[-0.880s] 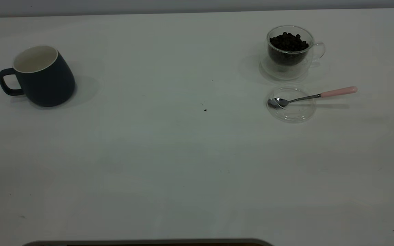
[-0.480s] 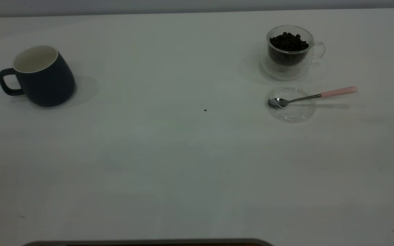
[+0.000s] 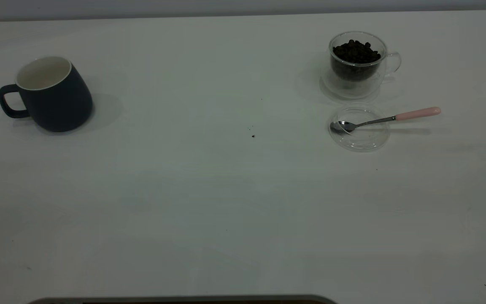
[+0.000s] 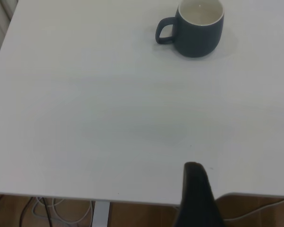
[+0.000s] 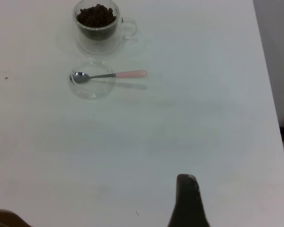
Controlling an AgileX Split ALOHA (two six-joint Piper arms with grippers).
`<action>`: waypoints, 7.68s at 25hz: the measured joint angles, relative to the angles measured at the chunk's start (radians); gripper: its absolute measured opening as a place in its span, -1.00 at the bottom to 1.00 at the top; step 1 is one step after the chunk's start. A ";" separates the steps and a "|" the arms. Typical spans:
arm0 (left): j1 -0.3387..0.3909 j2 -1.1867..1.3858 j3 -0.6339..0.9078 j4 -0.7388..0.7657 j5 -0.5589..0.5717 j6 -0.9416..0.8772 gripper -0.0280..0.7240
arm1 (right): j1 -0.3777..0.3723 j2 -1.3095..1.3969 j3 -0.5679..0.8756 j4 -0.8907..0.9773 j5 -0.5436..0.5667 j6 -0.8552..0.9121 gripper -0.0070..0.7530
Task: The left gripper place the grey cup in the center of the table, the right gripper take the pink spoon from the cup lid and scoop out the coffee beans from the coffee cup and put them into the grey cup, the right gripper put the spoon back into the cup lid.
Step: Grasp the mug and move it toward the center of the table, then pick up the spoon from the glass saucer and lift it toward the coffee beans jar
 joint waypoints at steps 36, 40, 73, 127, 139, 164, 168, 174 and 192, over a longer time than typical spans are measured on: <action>0.000 0.878 -0.364 0.077 -0.176 0.119 0.58 | 0.000 0.000 0.000 0.000 0.000 0.000 0.56; 0.000 1.075 -0.399 0.171 -0.315 0.123 0.58 | 0.000 0.000 0.000 0.000 0.000 0.000 0.56; 0.000 2.213 -0.867 0.469 -0.537 0.860 0.58 | 0.000 0.000 0.000 0.000 0.000 0.000 0.56; -0.509 1.794 -0.867 0.518 -0.491 0.156 0.58 | 0.000 0.000 0.000 0.000 0.000 0.000 0.56; -0.509 1.208 -0.867 0.457 0.025 0.030 0.58 | 0.000 0.000 0.000 0.000 0.000 0.000 0.56; -0.509 0.615 -0.030 -0.090 -0.049 0.095 0.58 | 0.000 0.000 0.000 0.000 0.000 0.000 0.56; -0.509 0.545 -0.017 -0.091 -0.049 0.097 0.58 | 0.000 0.000 0.000 0.000 0.000 0.000 0.56; -0.509 0.434 -0.017 -0.091 -0.007 0.096 0.58 | 0.000 0.000 0.000 0.000 0.000 0.000 0.56; -0.180 0.133 -0.017 -0.094 0.018 0.095 0.58 | 0.000 0.000 0.000 0.000 0.000 0.000 0.56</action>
